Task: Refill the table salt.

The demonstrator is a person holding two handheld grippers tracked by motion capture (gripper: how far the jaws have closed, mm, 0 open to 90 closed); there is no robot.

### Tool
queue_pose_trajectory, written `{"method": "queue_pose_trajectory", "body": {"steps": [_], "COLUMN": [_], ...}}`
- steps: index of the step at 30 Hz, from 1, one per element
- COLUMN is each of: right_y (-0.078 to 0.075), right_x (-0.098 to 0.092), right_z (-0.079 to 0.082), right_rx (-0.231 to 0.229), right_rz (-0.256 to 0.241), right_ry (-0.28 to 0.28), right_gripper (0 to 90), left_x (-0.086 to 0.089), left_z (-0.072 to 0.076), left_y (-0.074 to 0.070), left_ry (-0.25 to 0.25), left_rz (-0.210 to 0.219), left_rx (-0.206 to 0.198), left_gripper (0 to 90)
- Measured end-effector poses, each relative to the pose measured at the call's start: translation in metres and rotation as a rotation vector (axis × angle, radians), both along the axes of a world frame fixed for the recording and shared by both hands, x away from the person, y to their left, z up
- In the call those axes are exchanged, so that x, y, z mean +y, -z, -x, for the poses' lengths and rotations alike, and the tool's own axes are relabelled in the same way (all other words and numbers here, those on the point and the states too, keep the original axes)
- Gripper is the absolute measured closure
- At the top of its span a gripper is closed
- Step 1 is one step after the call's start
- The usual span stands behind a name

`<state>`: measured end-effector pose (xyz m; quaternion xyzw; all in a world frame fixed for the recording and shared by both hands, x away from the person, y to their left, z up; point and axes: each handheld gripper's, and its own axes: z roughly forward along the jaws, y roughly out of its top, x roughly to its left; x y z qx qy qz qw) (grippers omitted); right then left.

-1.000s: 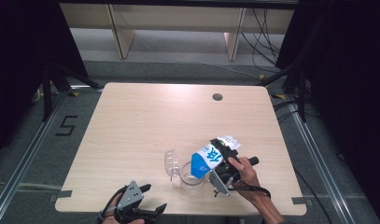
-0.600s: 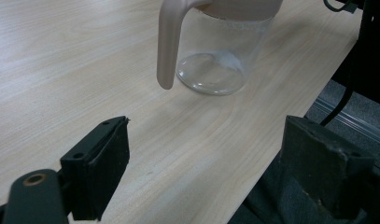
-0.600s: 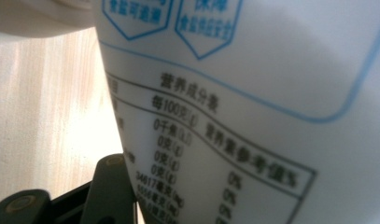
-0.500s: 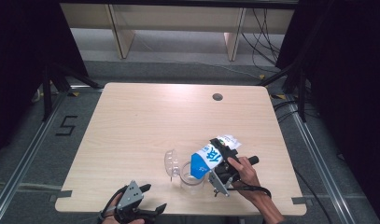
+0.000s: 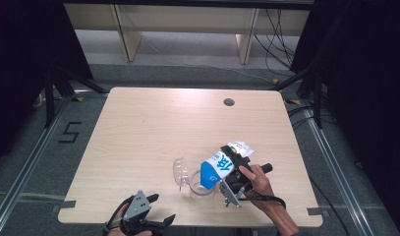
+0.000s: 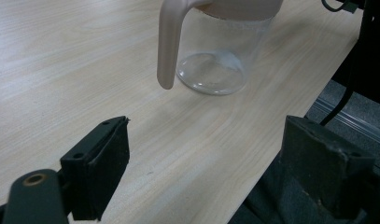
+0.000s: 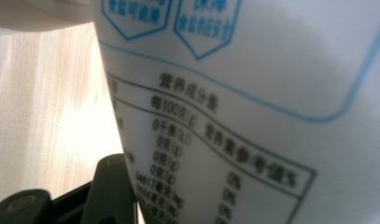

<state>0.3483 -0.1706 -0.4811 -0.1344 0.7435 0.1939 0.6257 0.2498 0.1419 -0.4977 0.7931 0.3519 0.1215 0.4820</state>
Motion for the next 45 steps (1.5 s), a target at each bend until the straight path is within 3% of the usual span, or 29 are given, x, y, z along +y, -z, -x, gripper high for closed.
{"method": "queue_pose_trajectory", "body": {"steps": [1, 2, 3, 4, 8, 9, 10, 16, 18, 19, 20, 22, 30, 33, 34, 41, 42, 45], "right_y": [-0.0035, -0.0038, -0.0026, 0.0005, -0.001, -0.0041, -0.0002, 0.0004, 0.0007, -0.0029, -0.0017, 0.0013, 0.0014, -0.0007, 0.002, 0.0017, -0.0011, -0.0008], "right_x": [0.0008, 0.0005, 0.0008, 0.0003, 0.0008, 0.001, 0.0007, 0.0003, 0.0005, 0.0013, 0.0018, 0.0012, 0.0014, 0.0025, 0.002, 0.0013, 0.0019, 0.0019], "right_z": [-0.0004, 0.0008, 0.0005, 0.001, 0.0012, 0.0013, 0.0014, 0.0015, 0.0016, 0.0022, 0.0009, 0.0024, 0.0025, 0.0024, 0.0029, 0.0044, 0.0031, 0.0027], "right_rx": [-0.032, -0.036, -0.028, -0.01, -0.02, -0.048, -0.018, -0.032, -0.027, -0.056, -0.067, -0.042, -0.06, -0.092, -0.068, -0.059, -0.086, -0.087], "right_rz": [0.045, 0.051, 0.053, 0.015, 0.025, 0.056, 0.022, 0.025, 0.032, 0.068, 0.066, 0.039, 0.053, 0.088, 0.066, 0.061, 0.085, 0.085], "right_ry": [-0.015, -0.003, -0.005, 0.005, 0.0, -0.008, 0.006, 0.003, -0.002, -0.008, -0.022, -0.001, -0.01, -0.027, -0.012, 0.006, -0.017, -0.022], "right_gripper": [49.3, 49.3, 49.3, 49.3, 49.5, 49.6, 49.6, 49.6, 49.6, 49.6, 49.6, 49.8, 50.0, 50.2, 50.2, 50.3, 50.4, 50.3], "left_x": [0.0, 0.0001, -0.0001, -0.0001, 0.0001, 0.0, 0.0, -0.0003, -0.0003, -0.0003, -0.0003, -0.0002, -0.0008, -0.0002, -0.0002, -0.0008, -0.0008, -0.0002], "left_z": [0.0, 0.0, 0.0002, 0.0001, -0.0002, -0.0001, 0.0, 0.0001, 0.0, 0.0, 0.0, 0.0001, 0.0002, 0.0001, 0.0001, 0.0002, 0.0003, 0.0001], "left_y": [0.0, 0.0, 0.0, 0.0, 0.0, 0.0001, 0.0001, 0.0001, 0.0001, 0.0002, 0.0002, 0.0002, 0.0004, 0.0002, 0.0002, 0.0004, 0.0004, 0.0002], "left_ry": [0.0, 0.0, -0.002, -0.002, 0.001, 0.0, 0.0, 0.0, 0.0, -0.001, -0.001, 0.001, -0.002, -0.001, 0.0, -0.002, -0.003, 0.0], "left_rz": [0.0, 0.0, 0.002, 0.002, -0.001, 0.0, 0.001, 0.001, 0.001, 0.0, 0.0, 0.001, 0.006, 0.0, 0.002, 0.006, 0.006, -0.001], "left_rx": [0.0, 0.0, 0.003, 0.003, -0.001, 0.0, 0.002, 0.002, 0.002, 0.001, 0.001, 0.001, 0.002, 0.001, 0.002, 0.002, 0.003, 0.001], "left_gripper": [15.4, 15.4, 15.4, 15.4, 15.4, 15.4, 15.4, 15.4, 15.4, 15.4, 15.4, 15.4, 15.4, 15.4, 15.4, 15.4, 15.4, 15.4]}}
